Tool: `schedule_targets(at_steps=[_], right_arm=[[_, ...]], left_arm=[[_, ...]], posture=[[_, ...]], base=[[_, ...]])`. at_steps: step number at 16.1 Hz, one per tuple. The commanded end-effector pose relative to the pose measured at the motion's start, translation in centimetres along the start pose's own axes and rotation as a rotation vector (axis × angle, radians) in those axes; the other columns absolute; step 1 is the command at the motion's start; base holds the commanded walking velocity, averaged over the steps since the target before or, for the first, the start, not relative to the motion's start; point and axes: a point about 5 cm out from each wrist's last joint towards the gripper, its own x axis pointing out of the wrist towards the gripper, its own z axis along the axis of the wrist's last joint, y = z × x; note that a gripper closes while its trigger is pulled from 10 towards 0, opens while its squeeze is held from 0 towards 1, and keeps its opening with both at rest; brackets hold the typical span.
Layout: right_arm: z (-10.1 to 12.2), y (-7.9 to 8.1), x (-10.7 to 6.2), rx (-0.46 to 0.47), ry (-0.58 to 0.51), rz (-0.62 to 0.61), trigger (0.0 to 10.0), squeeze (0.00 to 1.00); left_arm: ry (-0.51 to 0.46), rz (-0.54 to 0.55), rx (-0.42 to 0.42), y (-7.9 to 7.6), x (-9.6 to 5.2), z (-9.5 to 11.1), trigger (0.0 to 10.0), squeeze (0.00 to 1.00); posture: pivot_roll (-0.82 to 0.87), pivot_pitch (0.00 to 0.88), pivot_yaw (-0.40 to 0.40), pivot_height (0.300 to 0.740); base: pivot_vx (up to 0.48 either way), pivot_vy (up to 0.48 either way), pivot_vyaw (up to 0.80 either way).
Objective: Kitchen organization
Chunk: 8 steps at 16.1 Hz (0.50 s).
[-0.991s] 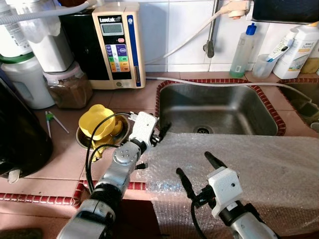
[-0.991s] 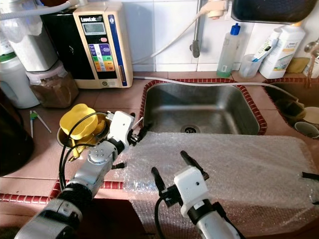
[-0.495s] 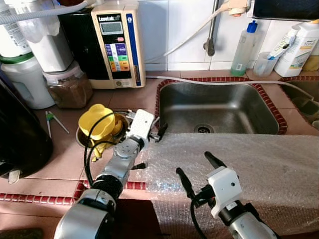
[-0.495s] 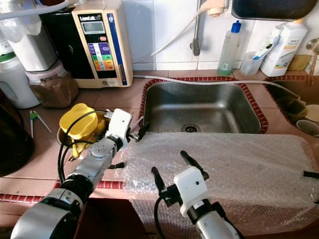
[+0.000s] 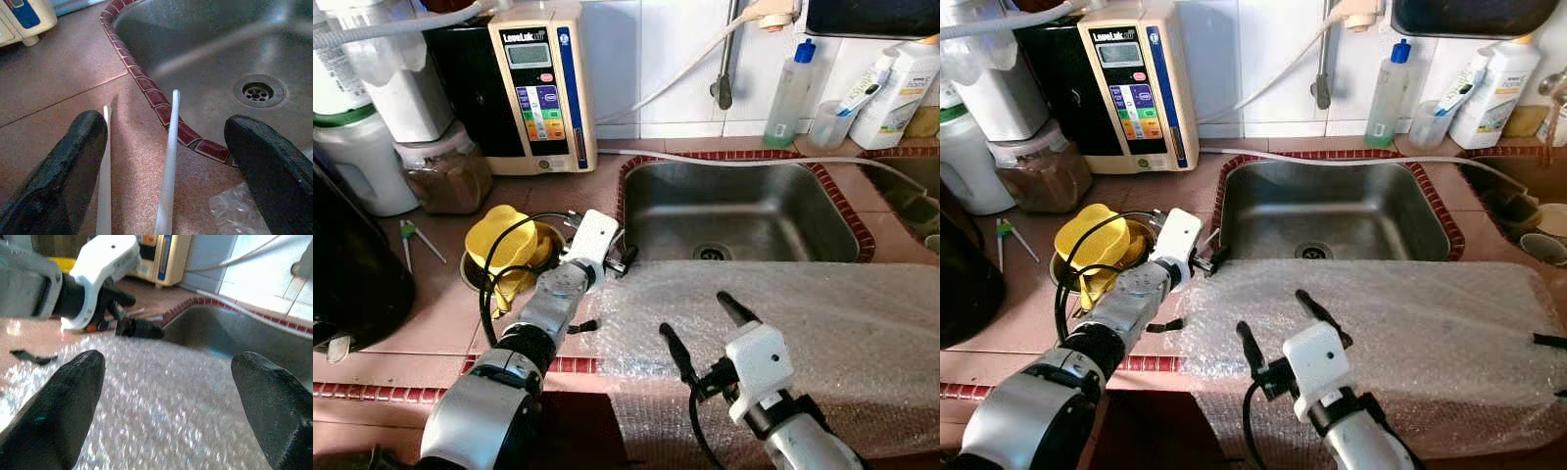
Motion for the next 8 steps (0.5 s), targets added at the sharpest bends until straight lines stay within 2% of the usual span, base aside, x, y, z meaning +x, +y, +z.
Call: schedule_targets(at_steps=[1, 2, 3, 4, 5, 6, 8], right_arm=[[0.8, -0.2, 0.1, 0.003, -0.028, -0.017, 10.0, 0.00], [1.0, -0.2, 0.1, 0.001, -0.032, -0.018, 10.0, 0.00], [1.1, -0.3, 0.2, 0.000, -0.035, -0.019, 10.0, 0.00], [1.1, -0.3, 0.2, 0.000, -0.036, -0.020, 10.0, 0.00], [1.1, -0.3, 0.2, -0.001, -0.035, -0.020, 10.0, 0.00], [1.1, -0.2, 0.2, 0.000, -0.034, -0.019, 10.0, 0.00], [1.1, -0.2, 0.2, 0.000, -0.031, -0.017, 10.0, 0.00]], left_arm=[[0.092, 0.000, -0.017, 0.4, -0.3, -1.6, 3.5, 0.00], [0.108, -0.009, -0.020, 0.4, -0.3, -1.8, 4.4, 0.00], [0.126, -0.019, -0.025, 0.3, -0.3, -2.0, 4.5, 0.00], [0.143, -0.023, -0.049, 0.2, -0.4, -2.2, 3.5, 0.00], [0.155, -0.026, -0.065, 0.2, -0.4, -2.4, 1.3, 0.00], [0.173, -0.029, -0.110, 0.1, -0.4, -2.6, 0.0, 0.00], [0.190, -0.022, -0.139, 0.1, -0.4, -2.8, 0.0, 0.00]], posture=[[-0.02, 0.040, 0.088, 0.740], [-0.02, 0.041, 0.089, 0.740], [-0.02, 0.041, 0.088, 0.740], [-0.02, 0.042, 0.087, 0.740], [-0.02, 0.043, 0.086, 0.740], [-0.02, 0.043, 0.086, 0.740], [-0.02, 0.045, 0.085, 0.740]], base=[[0.000, 0.000, 0.00], [0.000, 0.000, 0.00], [0.000, 0.000, 0.00], [0.000, 0.000, 0.00], [0.000, 0.000, 0.00], [0.000, 0.000, 0.00], [0.000, 0.000, 0.00]])
